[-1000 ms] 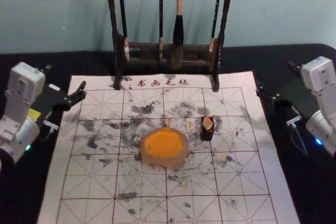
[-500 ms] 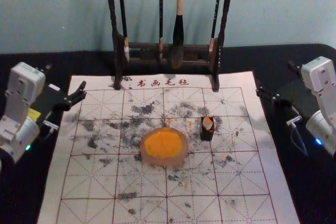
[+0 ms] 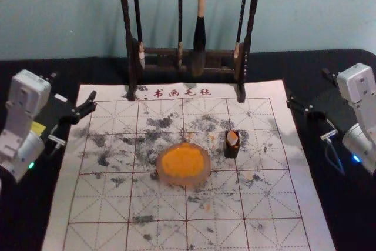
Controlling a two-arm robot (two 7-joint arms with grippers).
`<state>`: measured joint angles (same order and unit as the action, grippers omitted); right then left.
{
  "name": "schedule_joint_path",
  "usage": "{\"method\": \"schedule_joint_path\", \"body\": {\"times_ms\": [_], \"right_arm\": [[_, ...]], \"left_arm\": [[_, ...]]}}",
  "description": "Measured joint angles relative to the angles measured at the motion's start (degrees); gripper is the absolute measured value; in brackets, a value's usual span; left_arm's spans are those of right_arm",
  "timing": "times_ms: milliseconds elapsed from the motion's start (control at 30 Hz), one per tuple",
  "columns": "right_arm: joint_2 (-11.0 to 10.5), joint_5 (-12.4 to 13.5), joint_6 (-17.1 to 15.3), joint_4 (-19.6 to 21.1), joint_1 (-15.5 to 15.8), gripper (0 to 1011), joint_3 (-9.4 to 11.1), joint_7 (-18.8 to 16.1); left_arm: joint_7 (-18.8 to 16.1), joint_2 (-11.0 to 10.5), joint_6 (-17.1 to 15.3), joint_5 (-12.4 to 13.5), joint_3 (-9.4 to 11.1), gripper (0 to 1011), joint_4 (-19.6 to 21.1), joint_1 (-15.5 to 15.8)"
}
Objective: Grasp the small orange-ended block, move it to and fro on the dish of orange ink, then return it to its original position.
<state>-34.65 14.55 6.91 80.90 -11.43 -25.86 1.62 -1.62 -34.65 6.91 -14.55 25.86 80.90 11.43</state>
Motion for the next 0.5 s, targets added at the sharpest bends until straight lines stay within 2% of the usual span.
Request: {"method": "schedule_joint_path", "body": {"times_ms": [267,433,500], "right_arm": [[0.05,-0.01,-0.04,0.21,0.37,1002,0.27,-0.26],[0.05,0.6,-1.29,1.72,1.89,1002,0.63,-1.88],[-0.21,1.42,-2.83,3.07,3.1,1002,0.68,-3.2]], "left_arm": [[0.0,0.0,0.0,0.0,0.0,1001,0.0,0.0],[0.0,0.0,0.0,0.0,0.0,1001,0.0,0.0],[0.0,0.0,0.0,0.0,0.0,1001,0.0,0.0]]}}
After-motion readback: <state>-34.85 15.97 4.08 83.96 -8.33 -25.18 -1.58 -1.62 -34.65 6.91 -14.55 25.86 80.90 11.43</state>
